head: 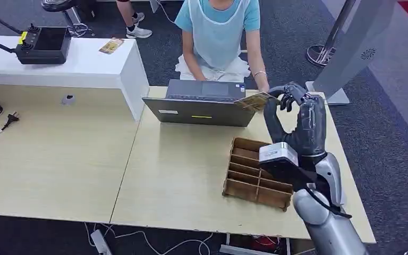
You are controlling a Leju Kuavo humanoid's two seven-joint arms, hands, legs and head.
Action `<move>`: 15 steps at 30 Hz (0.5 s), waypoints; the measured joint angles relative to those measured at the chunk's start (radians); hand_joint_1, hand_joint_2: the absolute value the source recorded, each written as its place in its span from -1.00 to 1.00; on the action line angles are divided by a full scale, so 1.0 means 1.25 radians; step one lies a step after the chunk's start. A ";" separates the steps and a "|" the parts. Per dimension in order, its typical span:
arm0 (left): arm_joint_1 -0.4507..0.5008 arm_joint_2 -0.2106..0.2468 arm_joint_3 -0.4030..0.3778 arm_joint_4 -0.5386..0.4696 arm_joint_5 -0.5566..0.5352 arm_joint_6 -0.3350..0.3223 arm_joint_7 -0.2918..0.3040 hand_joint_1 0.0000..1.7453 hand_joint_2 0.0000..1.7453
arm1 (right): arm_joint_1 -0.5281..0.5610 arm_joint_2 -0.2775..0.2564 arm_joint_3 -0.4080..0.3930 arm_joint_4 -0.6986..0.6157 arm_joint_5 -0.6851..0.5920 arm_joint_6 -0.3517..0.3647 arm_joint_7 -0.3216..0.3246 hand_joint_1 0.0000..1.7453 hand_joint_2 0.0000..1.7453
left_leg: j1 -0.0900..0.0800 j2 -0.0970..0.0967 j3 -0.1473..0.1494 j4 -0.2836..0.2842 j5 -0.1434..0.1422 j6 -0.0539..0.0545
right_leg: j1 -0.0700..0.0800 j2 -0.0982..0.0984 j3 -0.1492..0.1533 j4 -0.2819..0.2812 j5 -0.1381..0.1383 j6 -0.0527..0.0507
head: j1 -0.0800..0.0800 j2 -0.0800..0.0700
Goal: Pass the card to the sensor for recognition and then transmit it.
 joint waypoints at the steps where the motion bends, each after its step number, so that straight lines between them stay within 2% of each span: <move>1: 0.000 0.000 0.000 0.000 -0.002 -0.002 0.000 -1.00 -1.00 | -0.012 0.000 0.002 0.003 0.005 0.004 0.006 1.00 1.00 | 0.000 0.000 0.000 0.000 0.000 0.000 | 0.000 0.000 0.000 0.000 0.000 0.000 | 0.000 0.000; 7: -0.001 0.001 -0.006 0.000 -0.016 -0.008 0.000 -1.00 -1.00 | -0.123 0.000 0.024 0.063 0.047 0.055 0.069 1.00 1.00 | 0.000 0.000 0.000 0.000 0.001 0.000 | 0.000 0.000 0.000 0.000 0.001 0.000 | 0.000 0.000; 12: 0.000 0.001 -0.008 0.000 -0.019 -0.009 0.000 -1.00 -1.00 | -0.194 0.000 0.036 0.117 0.055 0.069 0.083 1.00 1.00 | 0.000 0.000 0.000 0.000 0.001 0.000 | 0.000 0.000 0.000 0.000 0.001 0.000 | 0.000 0.000; 15: -0.001 0.001 -0.011 0.000 -0.022 -0.010 0.000 -1.00 -1.00 | -0.225 0.000 0.041 0.141 0.044 0.101 0.100 1.00 1.00 | 0.000 0.000 0.000 0.000 0.001 0.000 | 0.000 0.000 0.000 0.000 0.001 0.000 | 0.000 0.000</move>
